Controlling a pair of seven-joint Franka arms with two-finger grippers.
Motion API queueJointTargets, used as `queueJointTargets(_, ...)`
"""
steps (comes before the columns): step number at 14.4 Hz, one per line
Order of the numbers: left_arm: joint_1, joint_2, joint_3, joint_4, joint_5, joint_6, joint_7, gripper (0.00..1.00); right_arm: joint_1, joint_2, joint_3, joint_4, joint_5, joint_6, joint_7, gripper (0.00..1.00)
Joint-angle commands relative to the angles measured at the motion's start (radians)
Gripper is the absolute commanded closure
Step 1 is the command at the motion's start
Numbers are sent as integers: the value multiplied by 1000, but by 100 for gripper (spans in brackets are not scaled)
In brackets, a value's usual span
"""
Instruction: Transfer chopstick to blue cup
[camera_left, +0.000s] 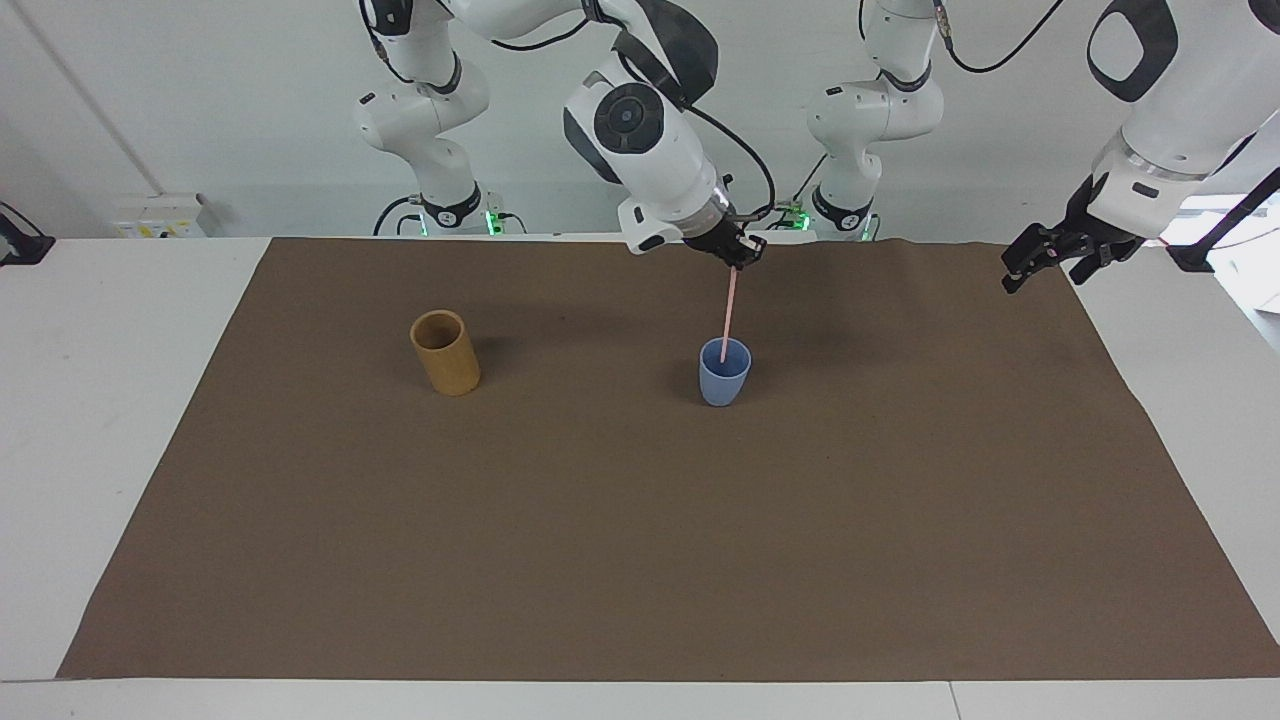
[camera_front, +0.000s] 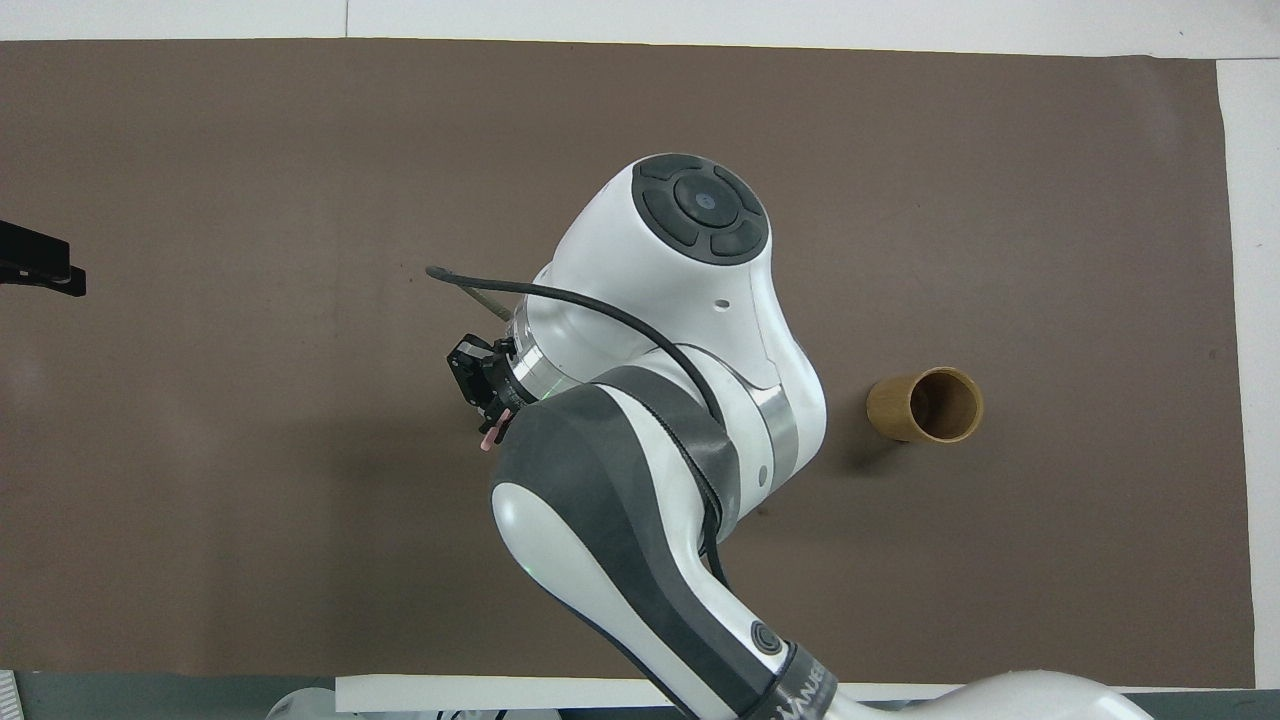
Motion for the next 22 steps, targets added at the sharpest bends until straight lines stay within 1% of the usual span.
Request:
queueJointTargets(1, 1, 3, 2, 8, -3, -10, 4, 0, -15, -20, 5, -41, 50, 23, -10, 100)
queueJointTargets(3, 1, 3, 2, 8, -3, -10, 4, 0, -33, -19, 5, -55, 54, 23, -34, 99)
queueJointTargets(5, 1, 3, 2, 8, -3, -10, 4, 0, -33, -13, 5, -57, 54, 26, -45, 89)
queueJointTargets(7, 1, 3, 2, 8, -3, -10, 4, 0, -48, -13, 5, -58, 54, 18, -47, 71)
queueJointTargets(8, 1, 3, 2, 8, -3, -10, 4, 0, -48, -13, 5, -57, 54, 17, -45, 59)
queueJointTargets(9, 1, 3, 0, 8, -3, -10, 4, 0, -55, -13, 5, -52, 52, 6, -45, 34)
queueJointTargets(10, 1, 3, 2, 8, -3, -10, 4, 0, -59, -13, 5, -37, 49, -18, -48, 6)
queueJointTargets(11, 1, 3, 2, 8, -3, -10, 4, 0, -74, -10, 5, 0, 44, -40, -47, 0)
queueJointTargets(14, 1, 3, 0, 8, -3, -10, 4, 0, -131, -8, -1, 90, 22, -100, -51, 0)
queueJointTargets(15, 1, 3, 0, 8, -3, -10, 4, 0, -169, -19, -4, 107, -18, -127, -74, 0)
queueJointTargets(16, 1, 3, 2, 8, -3, -10, 4, 0, -211, -38, -4, 121, -96, -155, -158, 0)
queueJointTargets(18, 1, 3, 2, 8, -3, -10, 4, 0, -272, -84, -7, 118, -217, -169, -357, 0)
queueJointTargets(20, 1, 3, 2, 8, -3, -10, 4, 0, -375, -95, -5, 126, -316, -216, -535, 0)
queueJointTargets(22, 1, 3, 0, 8, -3, -10, 4, 0, -447, -141, -7, 126, -450, -279, -715, 0)
